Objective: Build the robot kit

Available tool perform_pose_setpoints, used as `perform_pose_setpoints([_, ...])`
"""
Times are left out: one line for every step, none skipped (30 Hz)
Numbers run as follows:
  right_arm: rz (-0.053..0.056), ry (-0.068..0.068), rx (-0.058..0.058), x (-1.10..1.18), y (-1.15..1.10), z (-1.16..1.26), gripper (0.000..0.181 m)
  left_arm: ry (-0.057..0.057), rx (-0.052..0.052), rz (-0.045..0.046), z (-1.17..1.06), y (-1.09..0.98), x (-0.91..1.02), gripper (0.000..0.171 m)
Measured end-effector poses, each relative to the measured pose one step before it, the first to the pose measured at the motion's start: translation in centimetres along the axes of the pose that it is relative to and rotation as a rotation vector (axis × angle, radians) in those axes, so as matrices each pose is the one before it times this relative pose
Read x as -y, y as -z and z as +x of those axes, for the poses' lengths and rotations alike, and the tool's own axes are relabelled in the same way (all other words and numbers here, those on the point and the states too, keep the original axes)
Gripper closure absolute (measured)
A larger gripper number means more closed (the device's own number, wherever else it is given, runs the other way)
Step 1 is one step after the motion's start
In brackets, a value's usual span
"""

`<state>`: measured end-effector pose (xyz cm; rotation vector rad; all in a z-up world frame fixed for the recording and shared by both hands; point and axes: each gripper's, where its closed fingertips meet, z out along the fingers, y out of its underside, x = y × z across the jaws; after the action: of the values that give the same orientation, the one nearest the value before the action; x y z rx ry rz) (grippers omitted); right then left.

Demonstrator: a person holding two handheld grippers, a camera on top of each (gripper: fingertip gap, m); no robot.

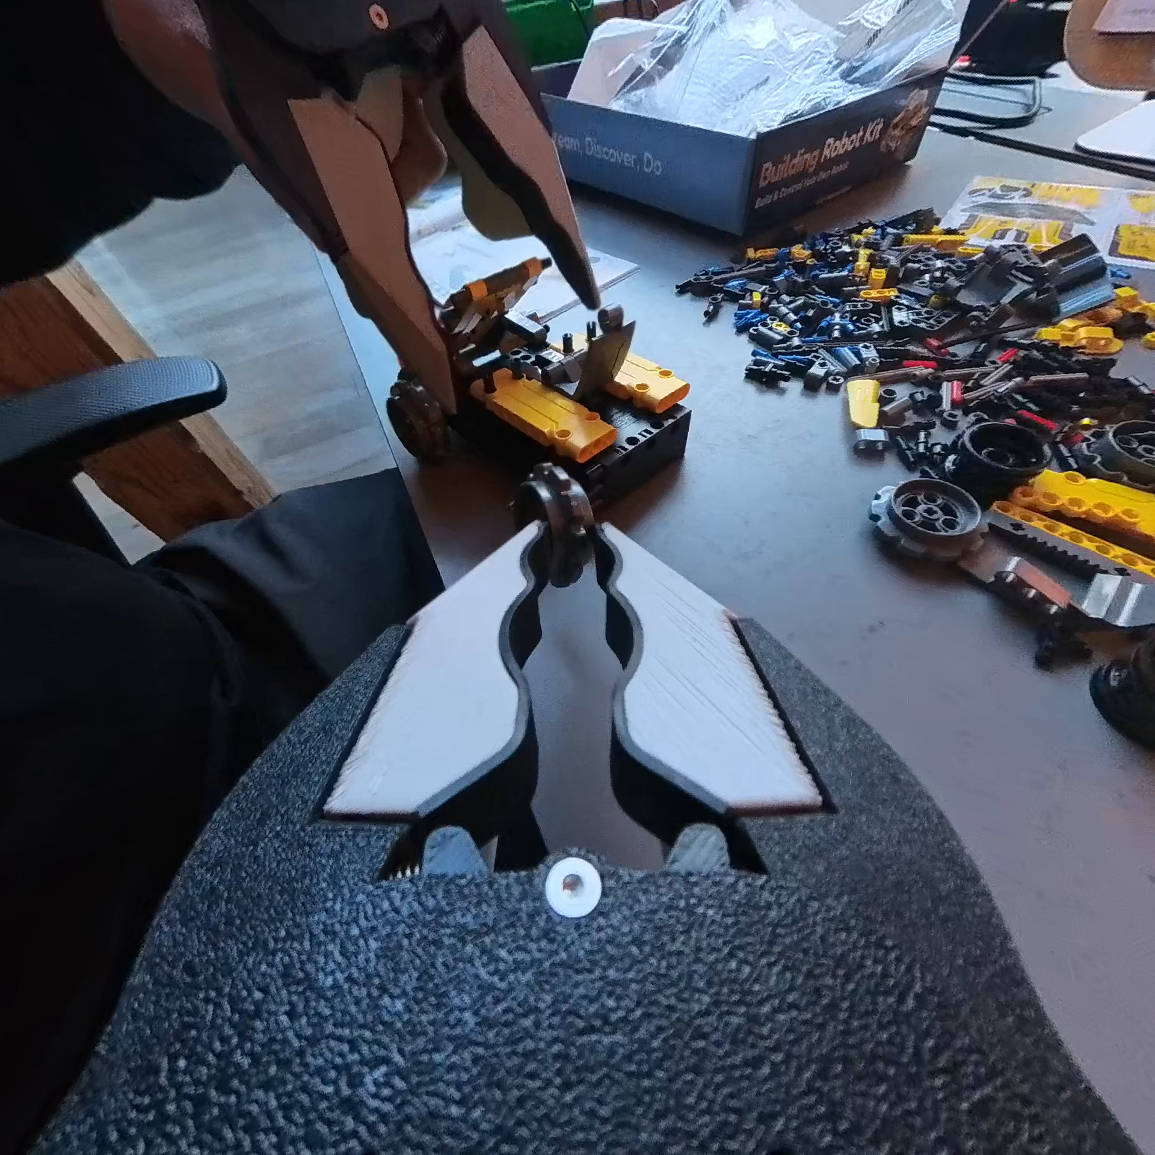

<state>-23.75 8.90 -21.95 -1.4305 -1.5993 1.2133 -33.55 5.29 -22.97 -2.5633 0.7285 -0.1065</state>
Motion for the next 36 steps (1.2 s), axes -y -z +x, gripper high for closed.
perform_pose_setpoints([-0.0024,0.0064,0.0024,-0.023,-0.012,-0.096,0.168,-0.0146,-0.0027,-0.01971,0.17,-0.38,-0.243,0.086])
perform_pose_setpoints([-0.0007,0.0013,0.009,0.011,-0.014,-0.195,0.168,-0.0072,-0.0024,-0.01648,0.114,-0.35,-0.148,0.085])
perform_pose_setpoints([0.0024,-0.0006,0.0068,0.041,-0.028,-0.168,0.168,-0.0028,0.0027,-0.00959,-0.013,-0.253,0.012,0.083])
perform_pose_setpoints([0.0019,-0.0002,0.0055,0.02,-0.042,-0.144,0.168,-0.0022,0.0049,-0.00752,-0.098,-0.174,0.075,0.083])
perform_pose_setpoints([-0.0023,0.0015,0.0054,-0.045,-0.062,-0.149,0.168,-0.0038,0.0068,-0.01114,-0.164,-0.123,0.044,0.085])
perform_pose_setpoints([-0.0037,0.0038,0.0024,-0.061,-0.067,-0.107,0.168,-0.0065,0.0118,-0.01,-0.266,-0.131,0.065,0.088])
perform_pose_setpoints([-0.0022,0.0042,0.0007,-0.045,-0.058,-0.075,0.168,-0.0059,0.0121,-0.00885,-0.295,-0.146,0.07,0.087])
perform_pose_setpoints([-0.0013,0.0025,0.0026,-0.023,-0.056,-0.095,0.168,0.0015,-0.0012,-0.00197,-0.124,-0.131,0.177,0.084])
perform_pose_setpoints([-0.0017,-0.0007,0.0038,-0.04,-0.068,-0.09,0.168,0.0027,-0.0089,-0.00386,0.008,-0.123,0.145,0.083])
perform_pose_setpoints([-0.0003,-0.0036,0.0039,-0.01,-0.067,-0.083,0.168,-0.0006,-0.0072,-0.00398,0.01,-0.147,0.115,0.083])
perform_pose_setpoints([0.0012,-0.006,0.0046,-0.011,-0.069,-0.081,0.168,-0.0038,-0.0116,-0.00308,0.126,-0.115,0.108,0.083])
perform_pose_setpoints([-0.0002,-0.0101,0.0077,-0.024,-0.09,-0.114,0.168,-0.0014,-0.0107,0.00092,0.128,-0.061,0.149,0.084])
perform_pose_setpoints([-0.0013,-0.0117,0.0103,-0.032,-0.118,-0.139,0.168,0.001,-0.0167,0.00468,0.251,-0.068,0.188,0.081])
perform_pose_setpoints([-0.0033,-0.0089,0.0098,-0.06,-0.115,-0.151,0.168,0.0045,-0.0228,0.00349,0.339,-0.1,0.137,0.081])
perform_pose_setpoints([-0.0056,-0.0046,0.0055,-0.078,-0.124,-0.093,0.168,0.0051,-0.014,-0.00717,0.184,-0.171,-0.086,0.082])
perform_pose_setpoints([-0.0079,-0.0023,0.0036,-0.101,-0.113,-0.08,0.168,0.0011,0.0006,-0.02451,-0.044,-0.288,-0.392,0.08])
perform_pose_setpoints([-0.0098,-0.0036,0.0024,-0.126,-0.112,-0.036,0.167,-0.004,0.0071,-0.02953,-0.116,-0.368,-0.481,0.077])
perform_pose_setpoints([-0.0107,-0.0072,0.0019,-0.167,-0.114,0.003,0.168,-0.0042,0.0126,-0.01287,-0.12,-0.307,-0.209,0.076])
perform_pose_setpoints([-0.0089,-0.0099,0.002,-0.144,-0.095,0.025,0.168,-0.0012,0.0031,-0.0182,0.015,-0.333,-0.278,0.074])
perform_pose_setpoints([-0.0031,-0.0077,0.0017,-0.049,-0.044,0.026,0.168,-0.007,0.0129,-0.00895,-0.165,-0.239,-0.115,0.074])
perform_pose_setpoints([-0.0002,-0.005,0.0027,0.006,-0.011,-0.007,0.168,-0.0097,-0.0017,0.00512,0.014,-0.054,0.108,0.074])
perform_pose_setpoints([-0.0003,-0.0056,0.0037,0.005,-0.007,-0.015,0.168,0.0002,-0.0094,0.00514,0.033,0.012,0.105,0.075])
perform_pose_setpoints([0.0003,-0.0076,0.004,-0.002,-0.013,-0.01,0.168,-0.0002,-0.0079,0.00051,-0.02,0.018,0.022,0.075])
perform_pose_setpoints([0.0003,-0.0101,0.006,-0.003,-0.015,-0.022,0.168,-0.0001,-0.0086,0.00276,-0.02,0.018,0.038,0.075])
perform_pose_setpoints([0.0012,-0.0114,0.0089,0.022,-0.01,-0.055,0.168,0.0027,-0.0135,0.00539,0.01,0.032,0.042,0.075])
perform_pose_setpoints([0.0036,-0.0102,0.007,0.044,0.004,-0.019,0.168,0.0064,-0.0172,0.00524,0.007,0.061,0.026,0.075])
perform_pose_setpoints([0.0048,-0.0082,0.0027,0.074,0.026,0.022,0.168,0.0071,-0.0211,0.00657,0.017,0.048,0.046,0.076])
perform_pose_setpoints([0.0035,-0.0081,0.0022,0.054,0.027,0.043,0.168,0.0086,-0.0267,0.00659,0.019,0.083,0.044,0.076])
perform_pose_setpoints([0.0023,-0.0094,0.0026,0.049,0.021,0.044,0.168,0.0133,-0.0335,0.00671,0.024,0.078,0.068,0.076])
perform_pose_setpoints([0.0033,-0.0099,0.0019,0.07,0.009,0.06,0.168,0.0158,-0.0422,0.00743,0.101,0.105,0.081,0.076])
perform_pose_setpoints([0.0046,-0.0093,0.0023,0.097,0.022,0.039,0.168,0.0197,-0.0444,0.00581,0.1,0.109,0.077,0.076])
perform_pose_setpoints([0.0036,-0.0083,0.0053,0.09,0.005,-0.01,0.168,0.0204,-0.0376,0.00339,0.0,0.128,0.066,0.076])
perform_pose_setpoints([0.0051,-0.0063,0.0059,0.137,0.002,-0.022,0.168,0.0098,-0.0297,0.00306,0.003,0.155,0.084,0.076])
perform_pose_setpoints([0.007,-0.0048,0.0055,0.18,0.014,-0.031,0.168,0.0063,-0.0216,-0.00156,0.002,0.109,0.046,0.076])
perform_pose_setpoints([0.0076,-0.0029,0.0082,0.221,0.032,-0.071,0.168,0.0021,-0.0134,-0.00441,0.011,0.064,0.012,0.076])
perform_pose_setpoints([0.0103,0.0008,0.0127,0.27,0.064,-0.154,0.168,-0.0048,-0.0047,-0.00806,-0.004,0.029,-0.032,0.076])
